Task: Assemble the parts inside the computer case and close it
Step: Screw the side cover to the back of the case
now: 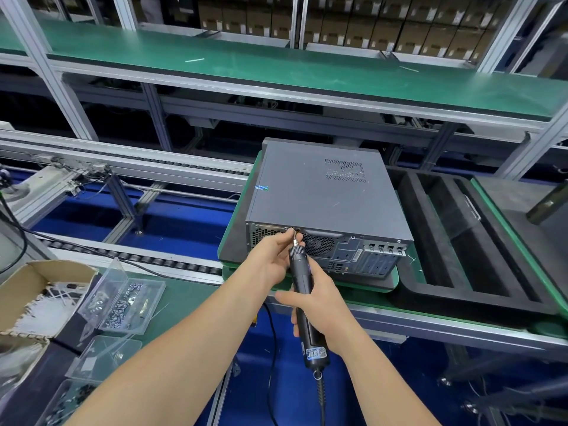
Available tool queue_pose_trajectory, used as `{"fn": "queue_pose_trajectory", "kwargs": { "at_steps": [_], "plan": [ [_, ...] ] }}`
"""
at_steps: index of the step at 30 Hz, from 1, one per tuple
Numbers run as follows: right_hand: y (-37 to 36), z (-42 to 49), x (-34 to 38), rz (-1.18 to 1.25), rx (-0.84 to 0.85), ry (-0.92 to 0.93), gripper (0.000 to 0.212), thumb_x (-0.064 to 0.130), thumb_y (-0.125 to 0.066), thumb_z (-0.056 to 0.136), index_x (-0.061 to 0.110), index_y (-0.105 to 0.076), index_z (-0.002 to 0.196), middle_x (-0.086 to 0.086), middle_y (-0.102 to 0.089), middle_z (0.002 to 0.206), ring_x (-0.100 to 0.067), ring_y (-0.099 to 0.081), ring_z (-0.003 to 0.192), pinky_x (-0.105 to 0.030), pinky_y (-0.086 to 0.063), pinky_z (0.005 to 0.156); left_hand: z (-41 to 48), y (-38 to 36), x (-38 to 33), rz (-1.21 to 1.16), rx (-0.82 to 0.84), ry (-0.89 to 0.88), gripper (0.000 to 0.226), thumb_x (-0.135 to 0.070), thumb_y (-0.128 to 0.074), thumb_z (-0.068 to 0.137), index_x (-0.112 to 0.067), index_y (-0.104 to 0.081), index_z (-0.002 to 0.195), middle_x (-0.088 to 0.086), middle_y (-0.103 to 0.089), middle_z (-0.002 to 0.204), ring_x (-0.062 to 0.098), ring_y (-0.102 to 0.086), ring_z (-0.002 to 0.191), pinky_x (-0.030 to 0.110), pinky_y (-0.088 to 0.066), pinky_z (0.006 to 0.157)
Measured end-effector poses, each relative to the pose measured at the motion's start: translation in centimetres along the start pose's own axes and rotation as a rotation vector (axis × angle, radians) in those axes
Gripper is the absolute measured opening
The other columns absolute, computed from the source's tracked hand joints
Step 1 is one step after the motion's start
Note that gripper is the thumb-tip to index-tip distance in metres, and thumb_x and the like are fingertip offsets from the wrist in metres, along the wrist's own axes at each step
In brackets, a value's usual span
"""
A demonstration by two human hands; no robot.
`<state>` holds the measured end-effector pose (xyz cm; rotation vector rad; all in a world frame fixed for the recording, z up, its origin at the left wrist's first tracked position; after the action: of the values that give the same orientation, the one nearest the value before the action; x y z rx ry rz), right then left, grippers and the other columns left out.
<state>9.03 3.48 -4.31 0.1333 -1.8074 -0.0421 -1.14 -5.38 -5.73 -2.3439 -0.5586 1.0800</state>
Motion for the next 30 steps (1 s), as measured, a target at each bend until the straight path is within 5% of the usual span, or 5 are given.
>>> {"fn": "queue_pose_trajectory", "kwargs": {
  "at_steps": [5, 12, 18, 24, 30],
  "plan": [
    [-0.4, 0.3, -0.4, 0.024, -0.003, -0.008, 0.073, 0.028, -0.089, 0.071, 0.067, -0.051, 0.118, 0.008, -0.066, 0.071, -0.024, -0.065, 0.057, -0.038, -0.058, 0.053, 0.2, 0.2, -0.4, 0.051, 0.012, 0.017, 0.006, -0.01, -0.064, 0.097, -0.006, -0.065, 0.102, 0.01, -0.077, 0.085, 0.023, -0.072, 0.082, 0.035, -0.058, 0.076],
    [-1.2, 0.3, -0.9, 0.039, -0.032, -0.019, 0.089, 0.019, -0.09, 0.073, 0.048, -0.044, 0.143, -0.005, -0.065, 0.081, -0.025, -0.064, 0.056, -0.04, -0.059, 0.053, 0.4, 0.5, -0.9, 0.116, -0.024, -0.012, 0.044, -0.009, -0.069, 0.094, -0.002, -0.056, 0.136, 0.014, -0.076, 0.109, 0.023, -0.074, 0.096, 0.033, -0.063, 0.076],
    [-1.7, 0.5, -1.0, 0.081, -0.035, -0.033, 0.087, 0.017, -0.09, 0.074, 0.051, -0.045, 0.141, -0.009, -0.066, 0.084, -0.026, -0.065, 0.057, -0.041, -0.059, 0.054, 0.2, 0.8, -1.3, 0.12, -0.034, -0.03, 0.039, -0.009, -0.072, 0.091, -0.001, -0.061, 0.128, 0.015, -0.077, 0.105, 0.021, -0.077, 0.09, 0.029, -0.061, 0.061],
    [-1.6, 0.6, -1.1, 0.13, -0.035, -0.044, 0.072, 0.02, -0.092, 0.072, 0.054, -0.055, 0.123, -0.009, -0.068, 0.082, -0.028, -0.064, 0.057, -0.043, -0.059, 0.054, -0.2, 1.0, -0.8, 0.107, -0.012, -0.012, 0.024, 0.0, -0.06, 0.085, -0.001, -0.063, 0.108, 0.016, -0.077, 0.098, 0.026, -0.071, 0.092, 0.041, -0.055, 0.094],
    [-2.0, 0.6, -1.0, 0.149, -0.061, -0.049, 0.073, 0.022, -0.094, 0.068, 0.055, -0.055, 0.121, -0.015, -0.067, 0.096, -0.025, -0.066, 0.061, -0.04, -0.059, 0.056, -0.6, 1.4, -0.3, 0.259, 0.003, 0.077, 0.031, -0.017, -0.064, 0.083, -0.009, -0.071, 0.111, 0.001, -0.078, 0.103, 0.023, -0.066, 0.09, 0.043, -0.051, 0.097]
  ]
}}
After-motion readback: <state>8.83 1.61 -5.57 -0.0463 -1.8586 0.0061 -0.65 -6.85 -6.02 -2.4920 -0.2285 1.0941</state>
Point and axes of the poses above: each hand's wrist, its own z-axis towards the middle knuckle, its own y-axis out of the back of the hand, x = y × z, the point moved 6 cm from there along z, towards the middle knuckle
